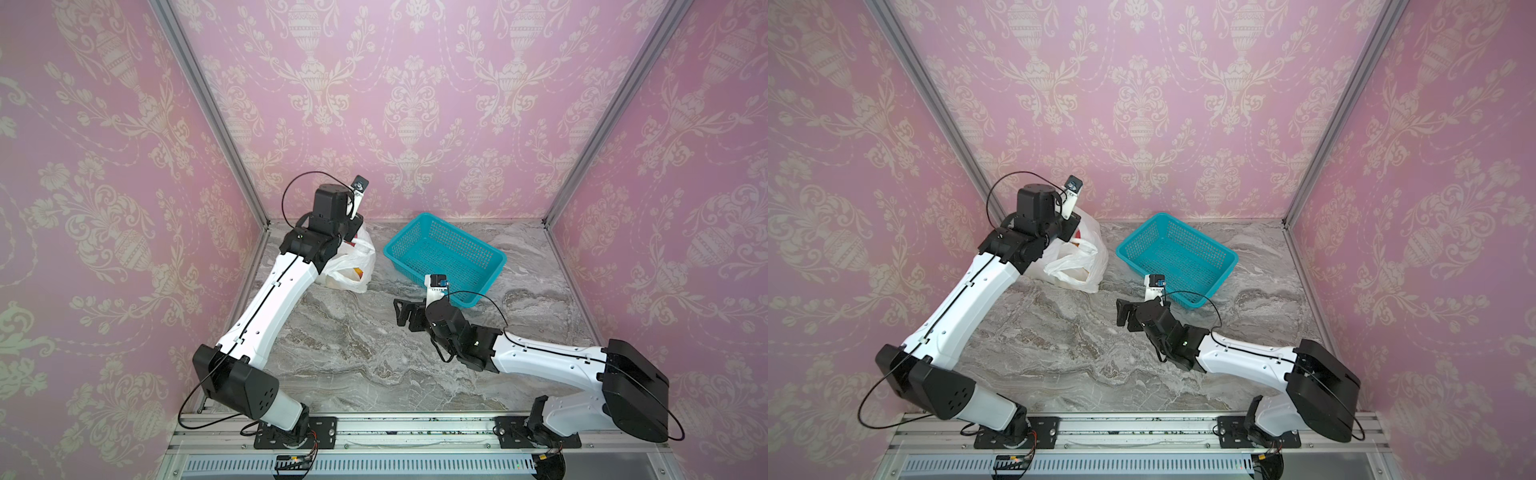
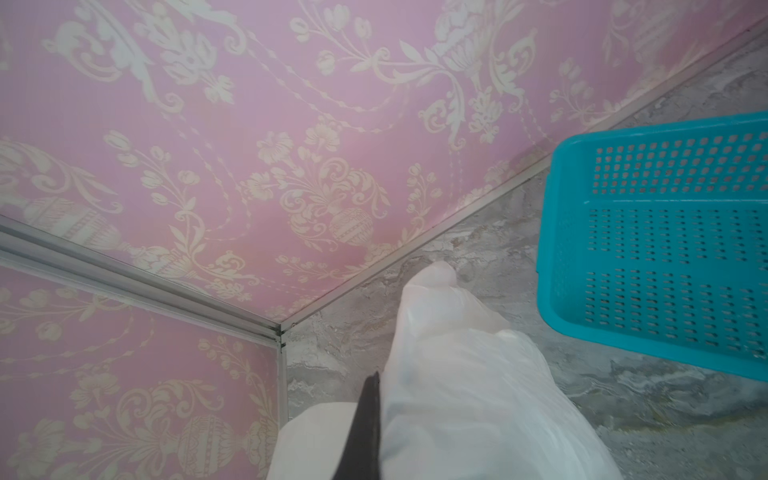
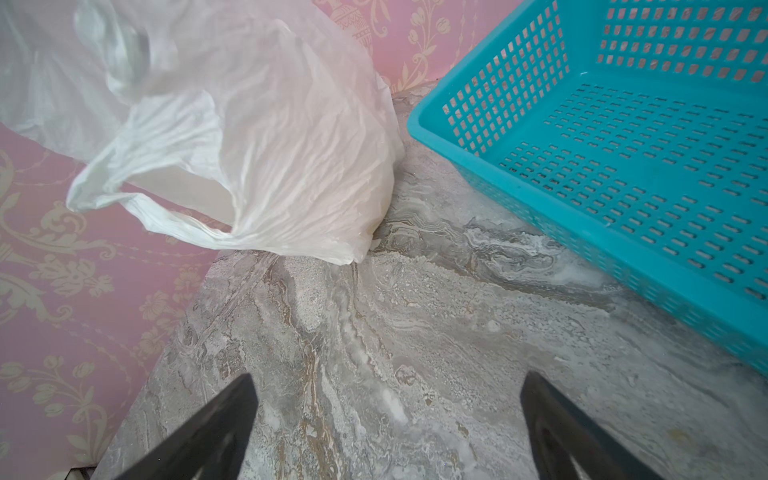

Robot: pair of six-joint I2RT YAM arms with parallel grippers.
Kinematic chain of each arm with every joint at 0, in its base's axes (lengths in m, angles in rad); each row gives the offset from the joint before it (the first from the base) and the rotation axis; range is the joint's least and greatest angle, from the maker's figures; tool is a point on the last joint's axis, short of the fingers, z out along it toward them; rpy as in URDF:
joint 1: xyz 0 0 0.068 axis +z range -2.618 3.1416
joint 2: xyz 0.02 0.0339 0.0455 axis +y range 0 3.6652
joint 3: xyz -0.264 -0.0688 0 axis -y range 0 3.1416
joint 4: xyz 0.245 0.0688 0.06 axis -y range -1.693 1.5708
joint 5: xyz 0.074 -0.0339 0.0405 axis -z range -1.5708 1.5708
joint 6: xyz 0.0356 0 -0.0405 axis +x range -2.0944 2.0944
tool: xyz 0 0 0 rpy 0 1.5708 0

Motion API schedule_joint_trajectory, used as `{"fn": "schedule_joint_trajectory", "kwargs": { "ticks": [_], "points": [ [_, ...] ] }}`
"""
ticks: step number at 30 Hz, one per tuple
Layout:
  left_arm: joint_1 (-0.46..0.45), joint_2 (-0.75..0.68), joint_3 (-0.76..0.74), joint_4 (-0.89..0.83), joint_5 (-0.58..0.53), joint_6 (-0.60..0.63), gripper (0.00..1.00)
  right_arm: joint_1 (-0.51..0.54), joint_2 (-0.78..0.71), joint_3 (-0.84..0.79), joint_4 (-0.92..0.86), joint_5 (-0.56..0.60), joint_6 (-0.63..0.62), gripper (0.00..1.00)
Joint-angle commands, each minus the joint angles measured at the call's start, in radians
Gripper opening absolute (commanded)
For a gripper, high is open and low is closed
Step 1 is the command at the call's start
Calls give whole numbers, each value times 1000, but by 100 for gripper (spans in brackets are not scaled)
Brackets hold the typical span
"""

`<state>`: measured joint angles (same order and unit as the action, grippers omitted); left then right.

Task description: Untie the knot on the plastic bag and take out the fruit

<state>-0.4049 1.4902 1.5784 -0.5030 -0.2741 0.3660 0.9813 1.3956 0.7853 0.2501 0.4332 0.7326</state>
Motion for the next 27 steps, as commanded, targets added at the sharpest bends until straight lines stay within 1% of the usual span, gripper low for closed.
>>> {"fn": "schedule_joint_trajectory", "kwargs": {
  "ticks": [1, 3, 4, 6, 8, 10, 12, 15, 16, 22, 25, 27],
  "points": [
    [-34, -84, -155, 13, 113, -139, 0, -5, 1, 16, 14, -8, -42, 100],
    [-32, -127, -226, -8, 207, -200, 0, -2, -12, 9, 12, -5, -89, 100],
    [-33, -148, -244, -22, 219, -206, 0, 0, -20, 3, 19, -1, -117, 100],
    [-32, -216, -297, -16, 201, -199, 0, 8, -30, -17, 72, -11, -212, 100],
    [-30, -299, -380, 59, 190, -180, 0, 28, -22, -20, 120, -31, -303, 100],
    [-28, -368, -469, 142, 250, -158, 0, 47, 1, 3, 128, -56, -385, 100],
    [-28, -399, -525, 182, 320, -154, 0, 64, 31, 36, 100, -37, -440, 100],
    [-28, -399, -553, 204, 354, -150, 0, 68, 68, 79, 20, 26, -438, 100],
    [-28, -394, -557, 205, 359, -148, 0, 68, 76, 93, 5, 24, -448, 100],
    [-28, -395, -558, 199, 363, -137, 0, 69, 148, 184, -60, -99, -461, 100],
    [-26, -393, -561, 199, 360, -135, 0, 88, 194, 223, -77, -99, -479, 100],
    [-26, -388, -557, 196, 361, -137, 0, 95, 234, 259, -105, -65, -478, 100]
  ]
}}
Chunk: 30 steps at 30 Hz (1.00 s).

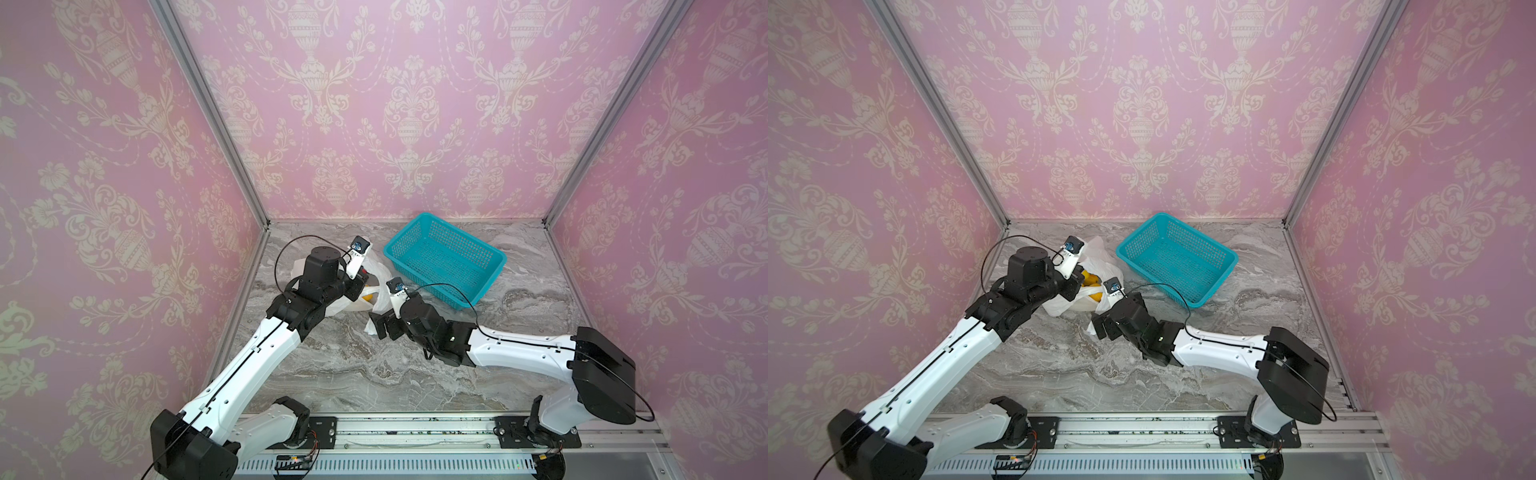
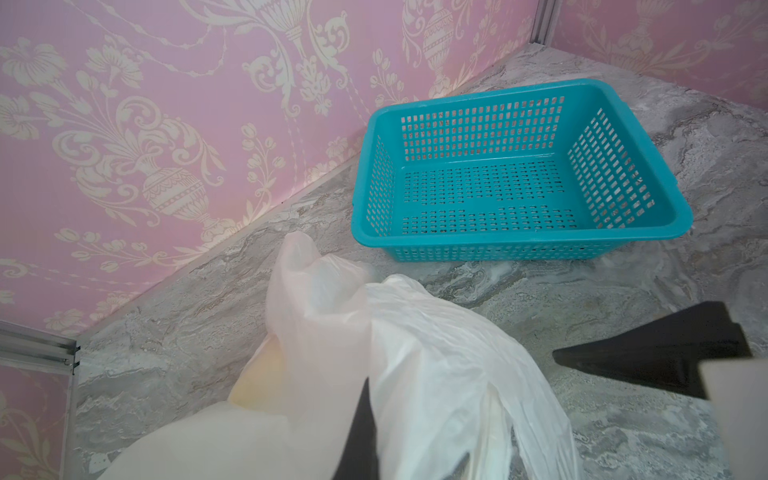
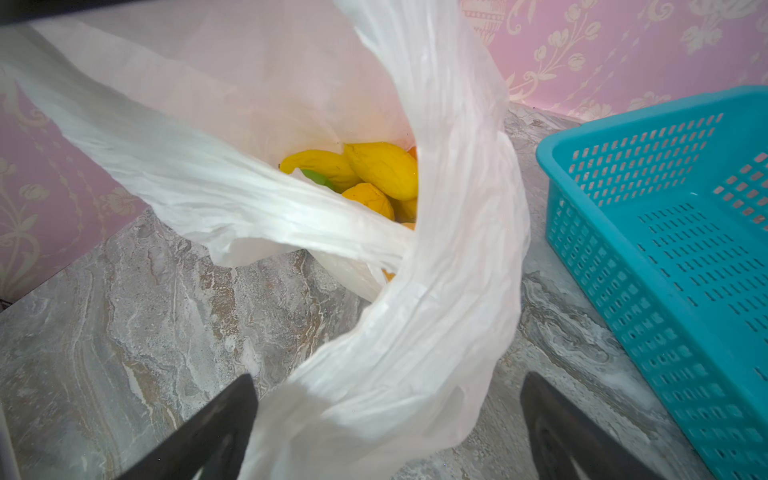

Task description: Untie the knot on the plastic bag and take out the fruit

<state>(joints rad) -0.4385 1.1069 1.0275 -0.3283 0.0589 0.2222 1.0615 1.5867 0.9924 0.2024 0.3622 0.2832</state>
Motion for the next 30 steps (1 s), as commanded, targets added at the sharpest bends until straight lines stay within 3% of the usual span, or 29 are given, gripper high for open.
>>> {"fn": "schedule_joint_trajectory", "kwargs": {
  "ticks": [1, 7, 10, 13, 18, 21, 26, 30],
  "points": [
    [7, -4, -5, 22, 30, 7, 0, 16, 58, 68, -80, 24, -21, 100],
    [8, -15, -6, 21, 14, 7, 0, 15, 126, 158, -216, 152, 40, 98],
    [9, -12, -9, 23, -2, 7, 0, 15, 84, 116, -205, 212, 47, 74],
    [9, 0, -8, 21, -27, 10, 0, 12, 10, 42, -160, 244, 28, 41],
    [9, -6, -17, 35, -72, 17, 0, -59, -90, -55, -150, 209, 26, 11],
    [9, -17, -31, 35, -55, 41, 0, -102, -147, -120, -133, 199, 17, 4],
    [8, -56, -75, 9, 143, 174, 0, -143, -255, -216, -95, 205, -20, 0],
    [7, -98, -123, 37, 165, 212, 0, -168, -303, -255, -87, 205, -35, 0]
  ]
}}
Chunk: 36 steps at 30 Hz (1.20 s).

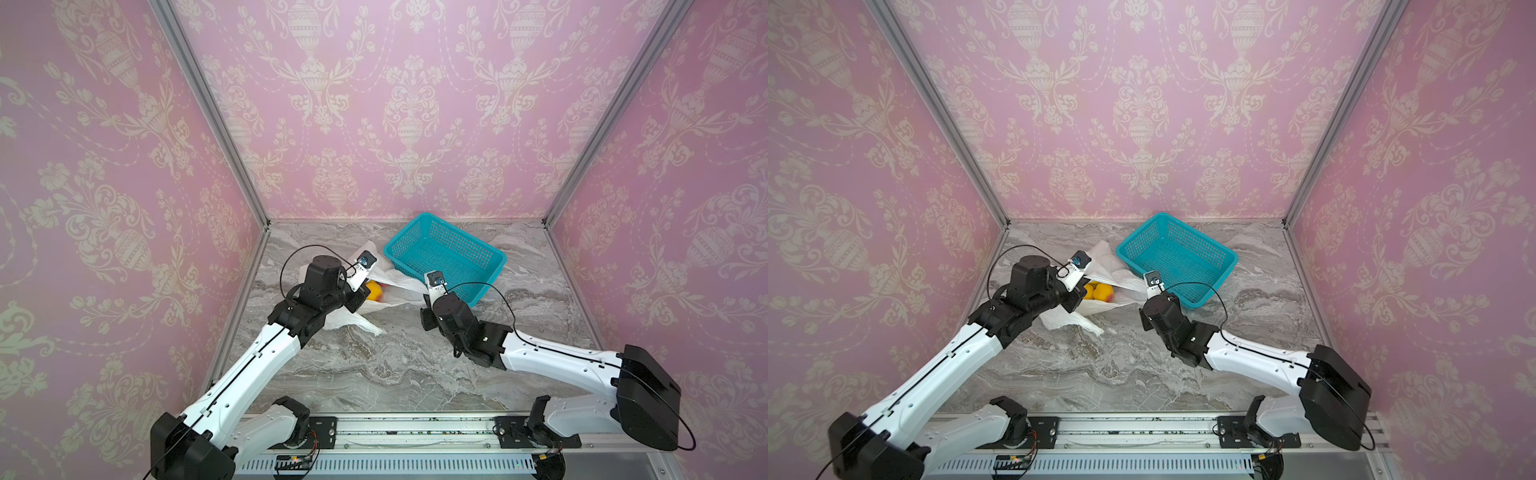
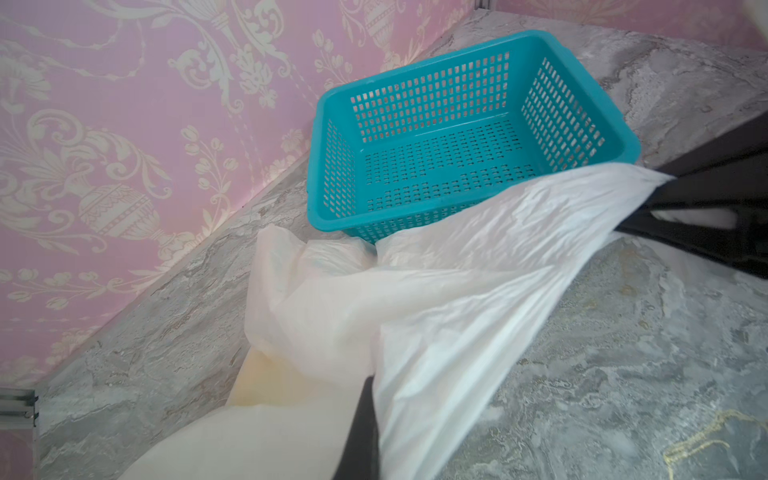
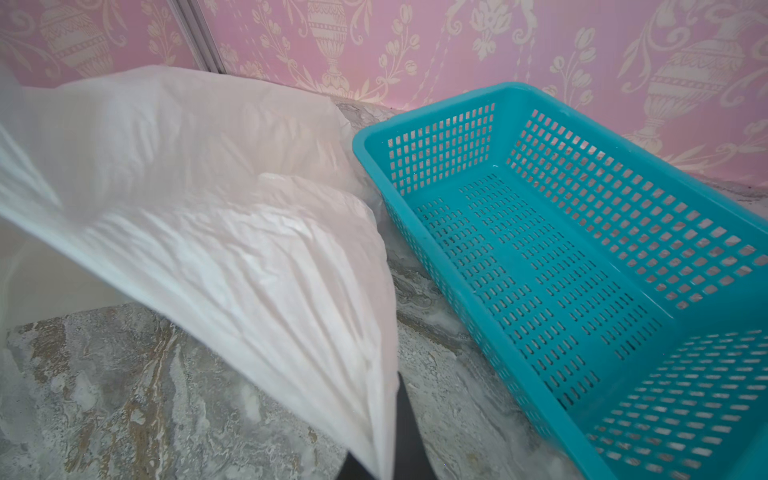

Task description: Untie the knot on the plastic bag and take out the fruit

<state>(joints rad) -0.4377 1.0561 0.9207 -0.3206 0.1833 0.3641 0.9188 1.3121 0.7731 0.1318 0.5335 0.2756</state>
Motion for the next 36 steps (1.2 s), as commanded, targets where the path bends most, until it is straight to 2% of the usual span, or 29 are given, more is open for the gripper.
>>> {"fn": "schedule_joint_trajectory", "kwargs": {
  "ticks": [1, 7, 12, 15, 18, 22, 26, 29, 33, 36],
  "points": [
    [7, -50, -21, 33, 42, 74, 0, -32, -32, -41, -15, 34, -33, 0],
    [7, -19, -17, 8, 48, 93, 0, -61, -38, -87, 31, 11, -116, 0],
    [7, -16, -18, 0, 103, 100, 0, -119, -66, -117, 44, -121, -107, 2],
    [7, -19, -20, 2, 127, 101, 0, -120, -70, -96, 3, -139, -99, 17],
    [7, -16, -29, 16, 149, 87, 0, -117, -123, -69, -64, -203, -75, 53],
    [7, 17, -19, 9, 149, 70, 0, -76, -263, -127, -18, -270, -68, 80],
    [7, 36, -8, -1, 147, 66, 0, -11, -331, -101, -91, -222, -85, 87],
    [7, 35, -11, 0, 142, 66, 0, 85, -346, -65, -135, -164, -114, 90],
    [6, 36, -10, 0, 139, 64, 0, 212, -327, -39, -102, -135, -158, 100],
    [7, 36, -8, 2, 139, 62, 0, 281, -266, -14, -50, -129, -176, 100]
  ]
}}
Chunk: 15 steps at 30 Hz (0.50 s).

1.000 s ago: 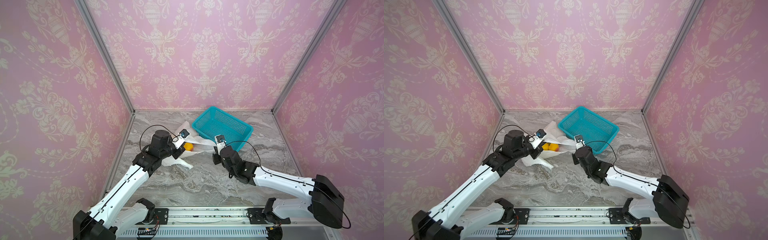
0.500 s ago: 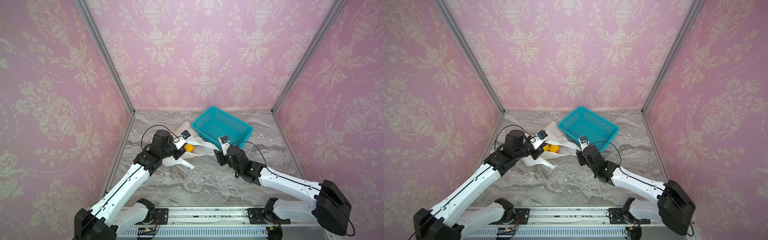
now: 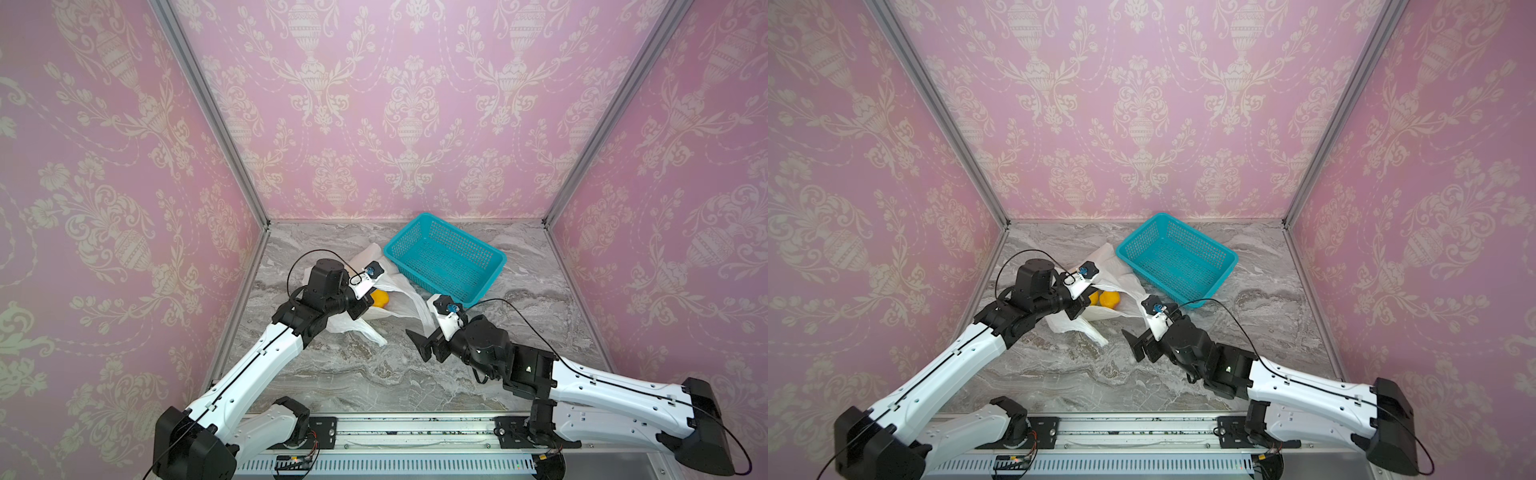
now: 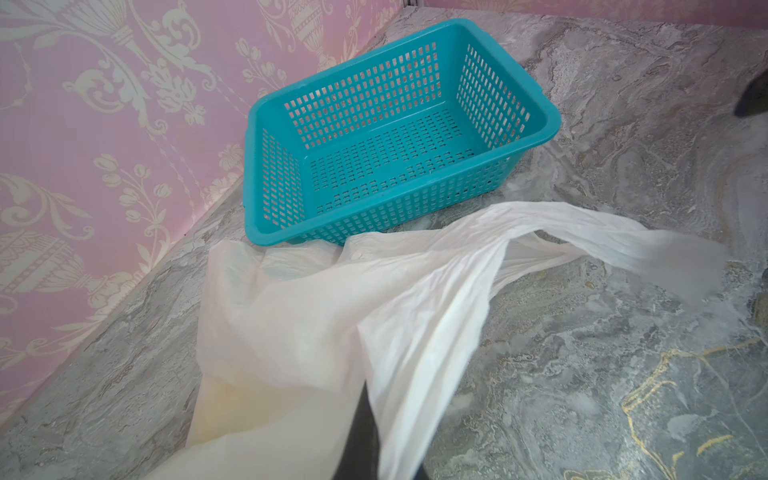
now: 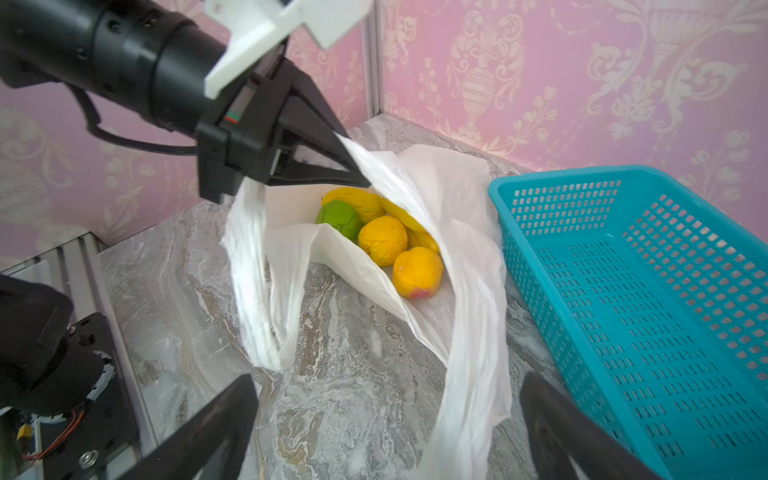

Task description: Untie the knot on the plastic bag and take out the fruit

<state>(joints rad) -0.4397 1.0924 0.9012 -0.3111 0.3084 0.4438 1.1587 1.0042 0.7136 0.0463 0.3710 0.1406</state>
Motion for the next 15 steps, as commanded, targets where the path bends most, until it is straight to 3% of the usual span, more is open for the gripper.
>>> {"fn": "schedule_joint_trajectory", "kwargs": {
  "ticks": [1, 12, 13, 15],
  "points": [
    [9, 1, 11, -9, 16, -18, 0, 52, 74, 58, 55, 30, -35, 100],
    [9, -5, 12, -6, 22, -21, 0, 56, 481, 249, 101, 16, 16, 99],
    [9, -6, 12, -6, 21, -21, 0, 56, 501, 263, 100, 8, 18, 95],
    [9, -7, 12, -6, 19, -21, 0, 56, 524, 276, 112, -44, 17, 75]
  ]
}}
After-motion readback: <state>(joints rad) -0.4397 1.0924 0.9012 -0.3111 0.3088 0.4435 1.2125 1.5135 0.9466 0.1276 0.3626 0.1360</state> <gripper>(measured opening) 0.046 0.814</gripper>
